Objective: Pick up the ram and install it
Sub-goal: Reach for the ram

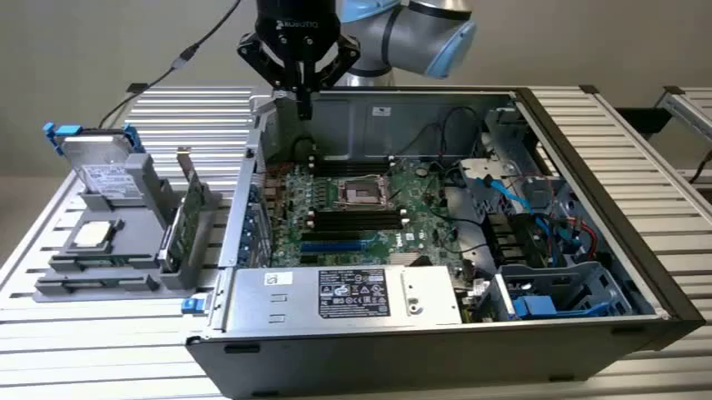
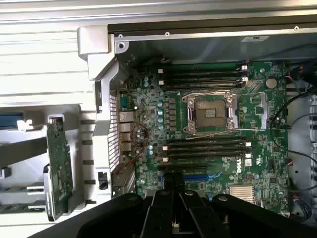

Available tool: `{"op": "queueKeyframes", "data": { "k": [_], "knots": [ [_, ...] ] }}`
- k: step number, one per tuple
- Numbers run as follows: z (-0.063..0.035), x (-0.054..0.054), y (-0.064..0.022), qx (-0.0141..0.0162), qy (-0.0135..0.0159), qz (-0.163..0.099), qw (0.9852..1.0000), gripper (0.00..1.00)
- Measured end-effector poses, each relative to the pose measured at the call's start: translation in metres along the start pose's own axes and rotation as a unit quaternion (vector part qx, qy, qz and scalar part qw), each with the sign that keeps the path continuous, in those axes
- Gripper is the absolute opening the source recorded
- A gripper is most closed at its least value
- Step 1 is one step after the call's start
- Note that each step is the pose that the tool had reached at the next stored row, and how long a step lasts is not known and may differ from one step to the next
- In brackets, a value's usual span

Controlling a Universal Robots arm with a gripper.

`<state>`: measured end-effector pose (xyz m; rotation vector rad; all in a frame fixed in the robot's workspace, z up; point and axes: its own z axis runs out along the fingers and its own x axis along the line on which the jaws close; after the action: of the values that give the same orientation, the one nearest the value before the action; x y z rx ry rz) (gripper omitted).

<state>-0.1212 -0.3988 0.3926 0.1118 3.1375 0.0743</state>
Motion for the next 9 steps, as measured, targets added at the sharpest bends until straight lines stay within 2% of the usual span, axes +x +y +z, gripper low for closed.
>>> {"op": "queueKeyframes", "data": {
  "k": [9],
  "knots": [
    [-0.0001,0.0023,-0.0001,0.0001,0.0001,0.000,1.0000,0.10]
  ]
}}
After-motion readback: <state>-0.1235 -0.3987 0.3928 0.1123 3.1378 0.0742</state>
